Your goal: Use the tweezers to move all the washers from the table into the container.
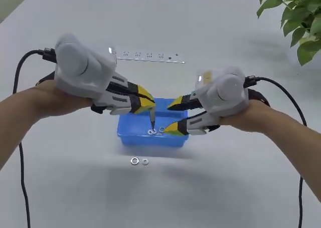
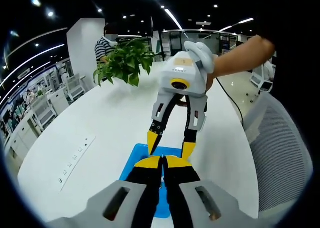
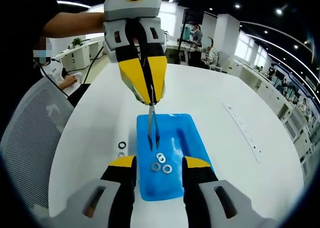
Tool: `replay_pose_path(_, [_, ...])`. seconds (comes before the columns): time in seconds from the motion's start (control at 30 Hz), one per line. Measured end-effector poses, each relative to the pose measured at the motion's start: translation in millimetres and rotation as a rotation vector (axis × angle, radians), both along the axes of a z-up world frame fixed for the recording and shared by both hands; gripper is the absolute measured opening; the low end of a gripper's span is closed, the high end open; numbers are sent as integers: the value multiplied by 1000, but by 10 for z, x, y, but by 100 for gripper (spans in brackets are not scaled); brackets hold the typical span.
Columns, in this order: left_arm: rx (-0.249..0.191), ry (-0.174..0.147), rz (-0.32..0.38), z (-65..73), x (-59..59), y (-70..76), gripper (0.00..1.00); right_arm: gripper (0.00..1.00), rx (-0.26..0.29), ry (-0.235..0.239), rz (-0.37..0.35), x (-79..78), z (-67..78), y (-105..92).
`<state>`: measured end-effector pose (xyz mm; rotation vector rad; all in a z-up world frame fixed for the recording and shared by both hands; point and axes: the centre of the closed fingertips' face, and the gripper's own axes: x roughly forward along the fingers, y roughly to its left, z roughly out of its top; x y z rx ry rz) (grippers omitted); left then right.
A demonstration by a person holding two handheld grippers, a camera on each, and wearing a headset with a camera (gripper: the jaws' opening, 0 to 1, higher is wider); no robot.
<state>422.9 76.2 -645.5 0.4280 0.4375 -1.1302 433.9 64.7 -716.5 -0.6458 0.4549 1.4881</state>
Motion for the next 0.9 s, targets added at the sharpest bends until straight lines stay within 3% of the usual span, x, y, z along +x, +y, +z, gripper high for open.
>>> replay_pose_path(0.47, [19,7,-26,162,-134,-13,5,52,29,22,-109,-113,100,-247])
replay_pose_path(0.9, [29,35,-57,142,-347,-58,5,68,60,59,-192,-278,88,-414])
